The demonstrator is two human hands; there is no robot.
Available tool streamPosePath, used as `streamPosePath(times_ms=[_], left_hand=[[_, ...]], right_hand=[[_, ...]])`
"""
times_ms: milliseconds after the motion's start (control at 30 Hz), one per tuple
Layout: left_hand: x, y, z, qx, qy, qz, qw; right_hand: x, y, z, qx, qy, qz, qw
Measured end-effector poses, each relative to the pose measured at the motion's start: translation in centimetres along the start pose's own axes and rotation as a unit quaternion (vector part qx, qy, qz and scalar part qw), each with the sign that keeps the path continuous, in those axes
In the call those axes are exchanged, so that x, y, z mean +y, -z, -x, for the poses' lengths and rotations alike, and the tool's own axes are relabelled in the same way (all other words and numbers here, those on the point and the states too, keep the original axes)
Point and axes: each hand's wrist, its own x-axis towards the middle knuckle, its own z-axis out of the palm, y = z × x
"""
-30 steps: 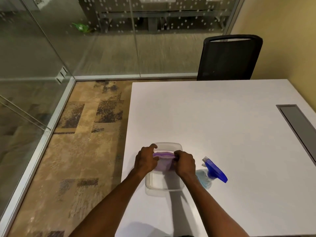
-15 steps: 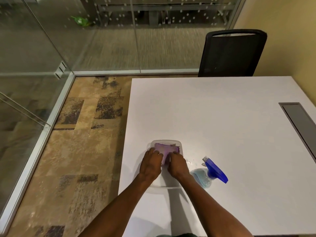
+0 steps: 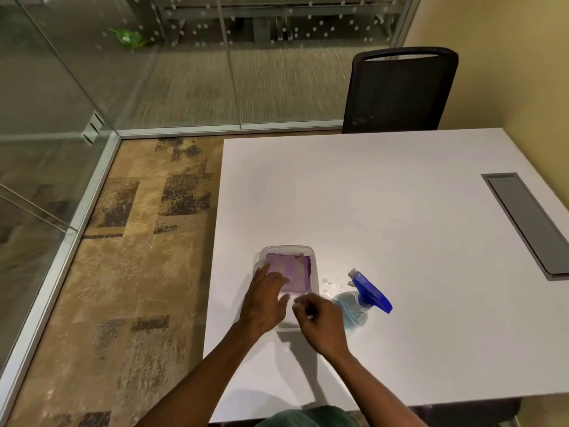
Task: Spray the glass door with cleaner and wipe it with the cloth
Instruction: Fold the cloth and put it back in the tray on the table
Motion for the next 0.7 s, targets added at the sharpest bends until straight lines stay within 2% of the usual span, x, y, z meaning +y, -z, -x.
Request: streamPosePath(times_ms=[67, 133, 200, 267, 333, 433, 533, 700], left_hand=[[1.3, -0.2, 1.1, 0.003, 0.009, 0.083, 0.996], [2.9, -0.6, 1.4, -0.019, 0.008, 0.129, 0.991], [4.6, -1.3, 1.3, -0.040, -0.011, 0.141, 0.989], [6.3, -1.9, 0.9, -0.066, -0.027, 0.137, 0.988], [7.8, -2.4, 0.3, -0.099, -0.027, 0.129, 0.986], [9.3, -3.1, -0.1, -0.124, -0.014, 0.123, 0.985], [9.8, -3.3, 0.0, -0.106, 0.000, 0.135, 0.985], [10.6, -2.2, 1.0, -0.055, 0.015, 0.161, 0.985]], right_hand=[[2.4, 1.7, 2.3, -0.011, -0.063, 0.022, 0.998], [5.1, 3.8, 3.4, -0.017, -0.108, 0.112, 0.988], [7.2, 5.9, 3.6, -0.032, -0.144, 0.238, 0.960], [8.6, 7.7, 3.3, 0.000, -0.179, 0.295, 0.939], [9.7, 8.7, 2.9, 0.059, -0.185, 0.266, 0.944], [10.3, 8.6, 2.1, 0.072, -0.140, 0.168, 0.973], [10.1, 7.4, 1.4, 0.071, -0.077, 0.116, 0.988], [9.0, 6.8, 1.1, 0.108, -0.037, 0.089, 0.989]])
